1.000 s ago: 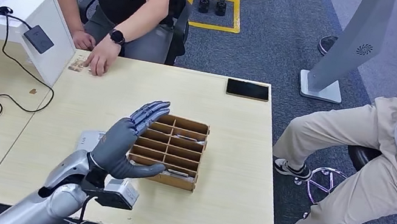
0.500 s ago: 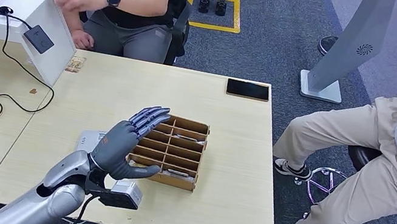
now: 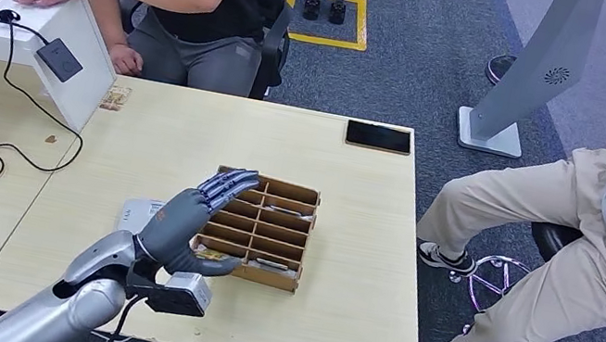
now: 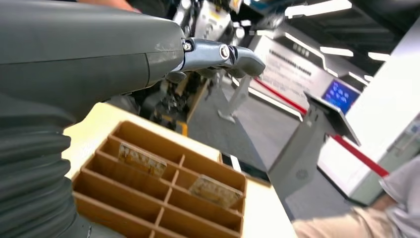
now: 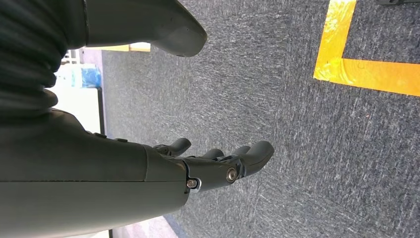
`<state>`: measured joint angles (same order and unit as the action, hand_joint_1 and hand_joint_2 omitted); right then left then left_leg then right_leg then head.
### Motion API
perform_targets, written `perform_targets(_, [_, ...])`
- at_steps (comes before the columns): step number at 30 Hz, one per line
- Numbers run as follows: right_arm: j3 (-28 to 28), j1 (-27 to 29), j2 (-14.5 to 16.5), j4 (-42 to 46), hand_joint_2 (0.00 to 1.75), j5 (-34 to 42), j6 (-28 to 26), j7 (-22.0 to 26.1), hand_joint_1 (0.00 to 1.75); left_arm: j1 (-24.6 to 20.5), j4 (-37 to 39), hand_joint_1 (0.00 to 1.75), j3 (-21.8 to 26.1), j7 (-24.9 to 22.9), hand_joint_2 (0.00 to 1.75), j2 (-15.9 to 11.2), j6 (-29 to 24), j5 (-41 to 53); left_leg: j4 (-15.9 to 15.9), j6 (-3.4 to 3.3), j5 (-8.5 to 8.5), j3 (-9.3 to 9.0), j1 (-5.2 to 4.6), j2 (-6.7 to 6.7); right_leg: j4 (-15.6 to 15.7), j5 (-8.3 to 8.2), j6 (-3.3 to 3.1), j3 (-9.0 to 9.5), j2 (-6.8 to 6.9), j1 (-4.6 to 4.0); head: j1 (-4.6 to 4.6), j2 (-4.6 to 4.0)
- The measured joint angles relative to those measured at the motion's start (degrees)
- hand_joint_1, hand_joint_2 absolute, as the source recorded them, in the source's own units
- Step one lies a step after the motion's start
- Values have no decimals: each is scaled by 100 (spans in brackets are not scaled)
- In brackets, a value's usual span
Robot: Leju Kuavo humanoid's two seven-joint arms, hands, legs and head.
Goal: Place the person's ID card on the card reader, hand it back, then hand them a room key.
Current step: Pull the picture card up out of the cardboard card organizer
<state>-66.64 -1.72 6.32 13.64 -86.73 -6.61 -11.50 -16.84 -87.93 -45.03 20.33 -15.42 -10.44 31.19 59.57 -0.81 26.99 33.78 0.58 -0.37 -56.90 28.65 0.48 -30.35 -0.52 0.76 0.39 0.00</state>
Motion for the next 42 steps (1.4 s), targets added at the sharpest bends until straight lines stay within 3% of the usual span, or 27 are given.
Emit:
perform_targets(10, [-18, 1, 0, 0, 175, 0, -7, 30, 0, 15, -1, 0, 0, 386, 175, -52, 827, -819, 0, 0, 0, 0, 0, 0, 0, 0, 0, 1, 0, 0, 0, 0])
perform_targets(25, [-18, 1, 0, 0, 175, 0, -37, 68, 0, 86, 11, 0, 0, 366, 175, -152, 855, -746, 0, 0, 0, 0, 0, 0, 0, 0, 0, 1, 0, 0, 0, 0])
perform_targets(28, [-18, 1, 0, 0, 175, 0, -37, 65, 0, 91, 39, 0, 0, 280, 175, -159, 728, -559, 0, 0, 0, 0, 0, 0, 0, 0, 0, 1, 0, 0, 1, 0])
perform_targets(35, [-18, 4, 0, 0, 175, 0, -53, 18, 0, 242, 87, 0, 0, 200, 175, 24, -403, -95, 0, 0, 0, 1, 0, -1, 0, 0, 0, 1, 1, 0, 1, 0])
perform_targets(42, [-18, 5, 0, 0, 175, 0, -63, 16, 0, 278, 87, 0, 0, 195, 175, 138, -589, -51, 0, 0, 0, 0, -1, -1, 0, 0, 0, 1, 1, -1, 0, 0])
